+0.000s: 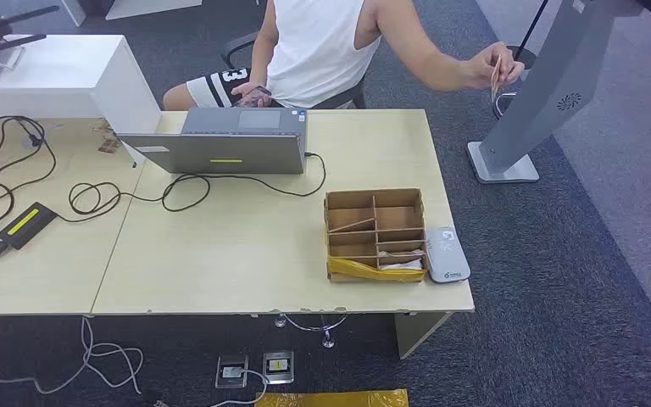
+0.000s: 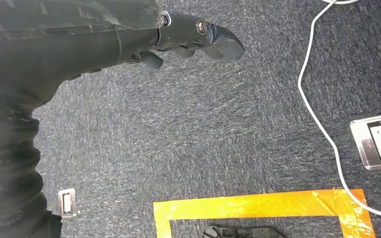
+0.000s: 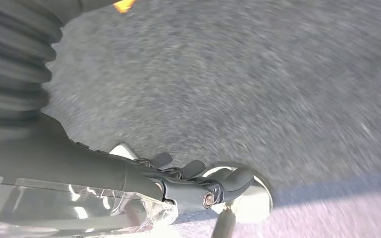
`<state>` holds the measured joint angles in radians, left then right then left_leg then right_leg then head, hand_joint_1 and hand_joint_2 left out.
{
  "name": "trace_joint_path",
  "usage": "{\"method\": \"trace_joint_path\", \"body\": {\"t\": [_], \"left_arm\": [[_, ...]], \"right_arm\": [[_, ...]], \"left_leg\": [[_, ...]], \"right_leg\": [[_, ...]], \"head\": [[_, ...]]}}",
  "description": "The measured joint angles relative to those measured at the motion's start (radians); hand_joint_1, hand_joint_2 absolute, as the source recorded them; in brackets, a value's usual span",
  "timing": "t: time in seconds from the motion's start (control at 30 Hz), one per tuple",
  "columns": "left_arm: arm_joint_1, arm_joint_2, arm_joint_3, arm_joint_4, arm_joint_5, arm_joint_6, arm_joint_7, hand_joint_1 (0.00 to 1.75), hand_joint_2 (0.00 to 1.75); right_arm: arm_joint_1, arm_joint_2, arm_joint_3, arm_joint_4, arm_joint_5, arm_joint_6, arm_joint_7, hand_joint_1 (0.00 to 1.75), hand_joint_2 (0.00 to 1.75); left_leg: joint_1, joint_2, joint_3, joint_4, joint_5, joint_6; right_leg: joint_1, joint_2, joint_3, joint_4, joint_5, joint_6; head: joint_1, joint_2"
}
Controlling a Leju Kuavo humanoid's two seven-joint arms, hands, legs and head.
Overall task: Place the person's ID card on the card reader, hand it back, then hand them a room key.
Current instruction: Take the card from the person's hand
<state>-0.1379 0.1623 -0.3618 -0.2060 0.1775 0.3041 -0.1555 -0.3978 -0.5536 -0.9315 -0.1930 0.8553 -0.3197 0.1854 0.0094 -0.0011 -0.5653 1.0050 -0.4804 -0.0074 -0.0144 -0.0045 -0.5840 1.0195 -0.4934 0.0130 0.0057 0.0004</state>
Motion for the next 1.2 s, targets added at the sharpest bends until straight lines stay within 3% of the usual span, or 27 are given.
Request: {"method": "trace_joint_path", "body": {"t": [0.17, 0.3, 0.47, 0.57, 0.7, 0.83, 0.97, 1.1, 1.2], "left_arm": [[0.001, 0.010, 0.000, 0.000, 0.018, -0.012, 0.013, 0.00, 1.75], [0.001, 0.023, 0.000, 0.000, 0.020, -0.019, 0.014, 0.00, 1.75], [-0.001, 0.042, 0.000, 0.001, 0.021, -0.029, 0.014, 0.00, 1.75], [0.000, 0.047, 0.000, 0.001, 0.021, -0.032, 0.016, 0.00, 1.75], [0.000, 0.047, 0.000, 0.002, 0.019, -0.025, 0.019, 0.00, 1.75], [-0.003, 0.045, 0.000, 0.002, 0.013, -0.016, 0.019, 0.00, 1.75], [-0.003, 0.044, 0.000, 0.002, -0.001, -0.022, 0.019, 0.00, 1.75], [-0.005, 0.044, -0.002, 0.002, -0.012, -0.031, 0.019, 0.00, 1.75], [-0.005, 0.044, -0.007, 0.002, -0.013, -0.035, 0.019, 0.00, 1.75]], "right_arm": [[-0.044, -0.052, -0.027, -0.002, -0.029, -0.027, -0.041, 0.00, 1.75], [-0.140, -0.125, -0.044, -0.011, -0.049, -0.047, -0.099, 0.00, 1.75], [-0.450, -0.249, -0.019, -0.035, -0.006, 0.005, -0.180, 0.00, 1.75], [-0.628, -0.276, 0.026, -0.046, 0.012, 0.045, -0.228, 0.00, 1.75], [-0.805, -0.256, 0.112, -0.054, 0.031, 0.093, -0.355, 0.00, 1.75], [-0.914, -0.195, 0.255, -0.083, 0.039, 0.101, -0.454, 0.00, 1.75], [-0.931, -0.126, 0.464, -0.139, 0.045, 0.033, -0.507, 0.00, 1.75], [-0.931, -0.059, 0.696, -0.202, 0.083, -0.066, -0.496, 0.00, 1.75], [-0.931, -0.015, 0.849, -0.236, 0.094, -0.088, -0.499, 0.00, 1.75]], "left_leg": [[0.000, 0.000, -0.001, 0.000, 0.000, 0.000], [-0.003, 0.000, -0.001, 0.000, 0.001, 0.001], [-0.008, 0.000, -0.004, 0.000, 0.003, 0.005], [-0.006, -0.005, -0.005, 0.000, 0.005, 0.007], [-0.007, -0.009, -0.006, 0.000, 0.008, 0.008], [-0.006, -0.009, -0.006, 0.000, 0.008, 0.008], [-0.005, -0.009, -0.006, 0.000, 0.009, 0.008], [-0.005, -0.007, -0.005, 0.000, 0.009, 0.007], [-0.005, -0.008, -0.005, 0.000, 0.009, 0.007]], "right_leg": [[-0.001, 0.000, 0.000, 0.000, 0.001, 0.001], [-0.003, 0.000, 0.000, 0.001, 0.002, 0.002], [-0.008, 0.000, -0.003, 0.004, 0.003, 0.005], [-0.006, -0.006, -0.002, 0.003, 0.003, 0.005], [-0.007, -0.011, -0.002, 0.003, 0.004, 0.005], [-0.005, -0.011, -0.002, 0.003, 0.004, 0.005], [-0.005, -0.011, -0.002, 0.003, 0.004, 0.005], [-0.005, -0.008, -0.003, 0.003, 0.004, 0.005], [-0.004, -0.008, -0.003, 0.004, 0.004, 0.005]], "head": [[0.000, 0.000], [-0.001, 0.000], [-0.001, 0.000], [0.000, 0.000], [0.000, 0.000], [0.000, 0.000], [0.000, 0.000], [0.000, 0.000], [0.000, 0.000]]}}
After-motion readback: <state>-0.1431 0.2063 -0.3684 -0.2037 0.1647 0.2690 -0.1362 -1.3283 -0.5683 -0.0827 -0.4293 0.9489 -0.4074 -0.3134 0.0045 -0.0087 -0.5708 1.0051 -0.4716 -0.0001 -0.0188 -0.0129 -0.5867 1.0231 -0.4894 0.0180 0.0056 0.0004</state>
